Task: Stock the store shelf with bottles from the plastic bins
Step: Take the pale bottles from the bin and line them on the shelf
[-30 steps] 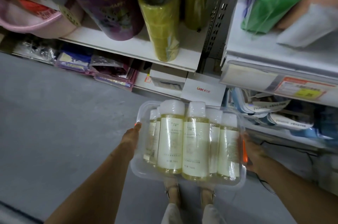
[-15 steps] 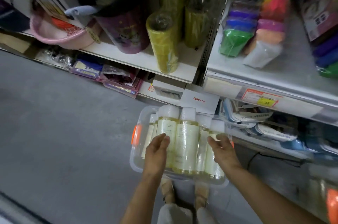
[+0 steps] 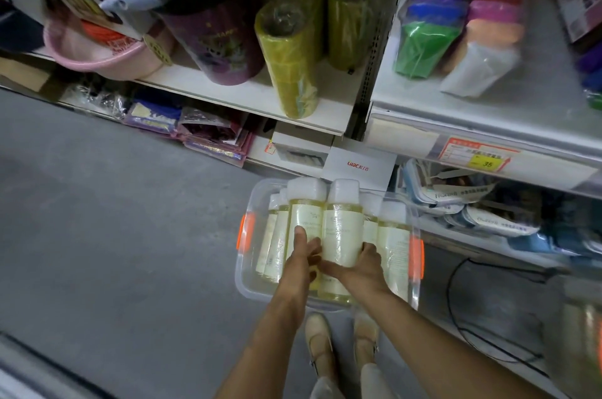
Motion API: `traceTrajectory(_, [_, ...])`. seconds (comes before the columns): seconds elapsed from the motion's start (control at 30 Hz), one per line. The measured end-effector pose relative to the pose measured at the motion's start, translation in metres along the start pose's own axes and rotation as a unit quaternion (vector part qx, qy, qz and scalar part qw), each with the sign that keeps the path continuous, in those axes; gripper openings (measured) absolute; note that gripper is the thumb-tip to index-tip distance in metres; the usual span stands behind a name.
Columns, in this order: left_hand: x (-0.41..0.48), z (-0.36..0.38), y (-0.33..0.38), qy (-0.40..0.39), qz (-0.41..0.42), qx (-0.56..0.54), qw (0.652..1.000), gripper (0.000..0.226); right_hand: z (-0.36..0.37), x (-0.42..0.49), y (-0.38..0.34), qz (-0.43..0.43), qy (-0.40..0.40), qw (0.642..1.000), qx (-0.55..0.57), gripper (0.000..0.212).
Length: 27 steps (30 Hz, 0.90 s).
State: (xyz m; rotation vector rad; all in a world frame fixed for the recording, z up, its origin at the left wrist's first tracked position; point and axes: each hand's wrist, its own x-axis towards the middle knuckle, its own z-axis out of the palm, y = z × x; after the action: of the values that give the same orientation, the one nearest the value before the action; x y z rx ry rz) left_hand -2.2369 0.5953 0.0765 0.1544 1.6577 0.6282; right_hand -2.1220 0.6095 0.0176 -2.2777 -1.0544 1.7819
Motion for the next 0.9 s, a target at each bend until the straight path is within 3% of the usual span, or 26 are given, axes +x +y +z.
traceTrajectory(0.2, [0.003,-0.003,0.005,-0.031,0.006,-0.016,0.999,0.066,0.001,0.003,-0.01,0.016,0.006,0.999,-0.028,0.1])
traceTrajectory(0.3, [0.002,-0.003,0.011,-0.062,0.001,0.024,0.998,0.047,-0.012,-0.004,-0.009,0.018,-0.033,0.999,0.038,0.097])
traceTrajectory(0.4, [-0.007,-0.002,0.016,-0.086,0.004,0.029,0.996,0.033,-0.022,-0.025,-0.01,0.017,-0.067,0.989,0.134,0.073])
traceTrajectory(0.53, [-0.038,-0.007,0.027,-0.098,0.0,0.034,0.995,0.029,-0.03,-0.059,-0.015,-0.006,-0.1,0.974,0.203,0.064])
traceTrajectory(0.7, [-0.082,-0.023,0.048,-0.103,0.043,0.083,0.99,0.041,-0.042,-0.108,-0.033,-0.063,-0.14,0.972,0.18,0.089])
traceTrajectory(0.9, [-0.14,-0.046,0.065,-0.126,0.119,0.058,0.983,0.039,-0.06,-0.173,-0.06,-0.144,-0.146,0.965,0.161,0.091])
